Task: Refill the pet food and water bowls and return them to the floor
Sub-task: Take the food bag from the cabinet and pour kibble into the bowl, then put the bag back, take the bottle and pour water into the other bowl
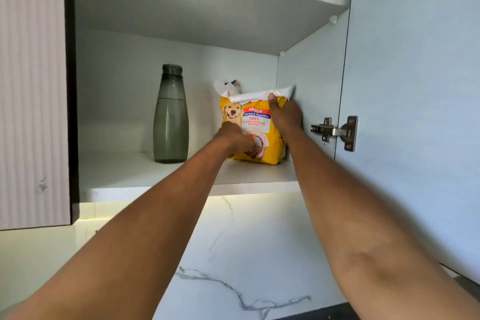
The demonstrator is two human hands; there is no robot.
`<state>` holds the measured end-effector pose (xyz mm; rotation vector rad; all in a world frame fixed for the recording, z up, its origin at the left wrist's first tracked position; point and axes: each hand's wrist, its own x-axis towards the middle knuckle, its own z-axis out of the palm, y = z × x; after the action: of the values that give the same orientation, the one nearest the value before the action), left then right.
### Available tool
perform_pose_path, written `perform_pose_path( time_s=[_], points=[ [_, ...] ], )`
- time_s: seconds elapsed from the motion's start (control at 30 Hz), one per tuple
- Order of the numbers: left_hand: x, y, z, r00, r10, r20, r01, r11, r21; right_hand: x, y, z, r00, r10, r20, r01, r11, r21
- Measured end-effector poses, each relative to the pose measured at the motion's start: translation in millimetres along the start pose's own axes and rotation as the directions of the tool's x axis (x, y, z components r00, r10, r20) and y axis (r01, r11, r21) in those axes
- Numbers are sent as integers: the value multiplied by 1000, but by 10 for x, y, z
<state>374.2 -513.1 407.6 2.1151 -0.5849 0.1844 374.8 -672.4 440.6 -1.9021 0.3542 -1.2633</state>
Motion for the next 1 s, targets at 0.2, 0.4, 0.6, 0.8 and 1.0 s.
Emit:
perform_pose_path(
  time_s=[0.2, 0.4, 0.6, 0.8, 1.0],
  points=[
    [-25, -40, 56, 999, 27, -24, -24, 995, 99, -306, -147, -115, 998, 38, -56, -47, 986, -159],
    [-424, -19, -28, 951, 237, -198, -201, 962, 183, -983, -350, -300, 993, -69, -97, 48, 979, -197],
    [-1333, -401, -87, 761, 425, -491, -531, 843, -93, -1843, -444, -394, 895, -343, -284, 330, 939, -96],
    [-2135, -1117, -123, 737, 357, -574, -601, 734, -316, -2745, -103, -306, 796, -445, -411, 486, 874, -4],
    [-2522, -2282, -70, 920, 188, -343, -304, 895, -326, -3800, 612, -3, 901, -382, -204, 397, 917, 34]
  ],
)
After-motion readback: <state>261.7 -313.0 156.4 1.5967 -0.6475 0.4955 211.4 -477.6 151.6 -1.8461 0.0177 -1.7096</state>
